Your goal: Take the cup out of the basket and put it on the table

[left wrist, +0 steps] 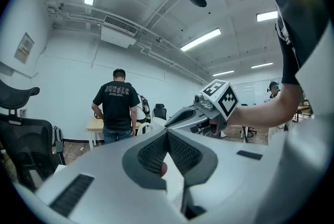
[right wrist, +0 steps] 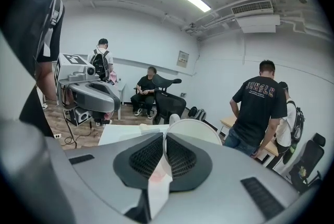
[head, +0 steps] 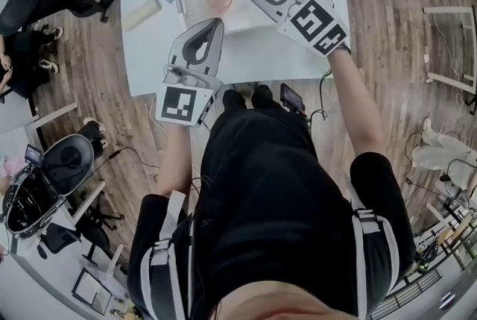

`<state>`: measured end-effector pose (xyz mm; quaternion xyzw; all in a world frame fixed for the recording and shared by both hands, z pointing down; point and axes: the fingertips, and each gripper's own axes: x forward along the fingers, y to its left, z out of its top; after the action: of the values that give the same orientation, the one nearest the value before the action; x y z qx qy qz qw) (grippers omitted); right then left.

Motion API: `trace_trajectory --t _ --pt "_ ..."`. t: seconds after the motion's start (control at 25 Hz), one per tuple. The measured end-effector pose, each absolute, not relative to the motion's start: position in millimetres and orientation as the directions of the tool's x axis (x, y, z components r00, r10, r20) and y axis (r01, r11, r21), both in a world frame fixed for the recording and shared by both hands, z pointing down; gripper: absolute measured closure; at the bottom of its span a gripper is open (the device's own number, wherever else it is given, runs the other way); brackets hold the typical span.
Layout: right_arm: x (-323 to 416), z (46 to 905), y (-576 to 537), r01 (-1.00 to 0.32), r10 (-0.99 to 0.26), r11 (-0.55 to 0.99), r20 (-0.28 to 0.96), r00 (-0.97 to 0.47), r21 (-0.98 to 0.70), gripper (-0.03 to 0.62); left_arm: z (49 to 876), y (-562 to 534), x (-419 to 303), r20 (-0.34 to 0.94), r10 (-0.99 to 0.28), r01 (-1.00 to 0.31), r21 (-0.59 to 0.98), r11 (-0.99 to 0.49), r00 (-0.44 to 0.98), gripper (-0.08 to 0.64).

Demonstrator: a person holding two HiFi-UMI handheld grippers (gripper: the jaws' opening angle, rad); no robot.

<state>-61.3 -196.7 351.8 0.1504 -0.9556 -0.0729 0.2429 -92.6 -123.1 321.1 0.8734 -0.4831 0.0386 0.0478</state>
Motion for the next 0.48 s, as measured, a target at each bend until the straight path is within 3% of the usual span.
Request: trace_trajectory --t 0.48 --pt "-33.6 326.7 -157.7 -0.348 -0.391 0.92 0.335 -0.857 0.181 0.557 317.0 -115.9 -90.1 0.107 -0.837 -0.843 0.046 -0.535 0.537 0.543"
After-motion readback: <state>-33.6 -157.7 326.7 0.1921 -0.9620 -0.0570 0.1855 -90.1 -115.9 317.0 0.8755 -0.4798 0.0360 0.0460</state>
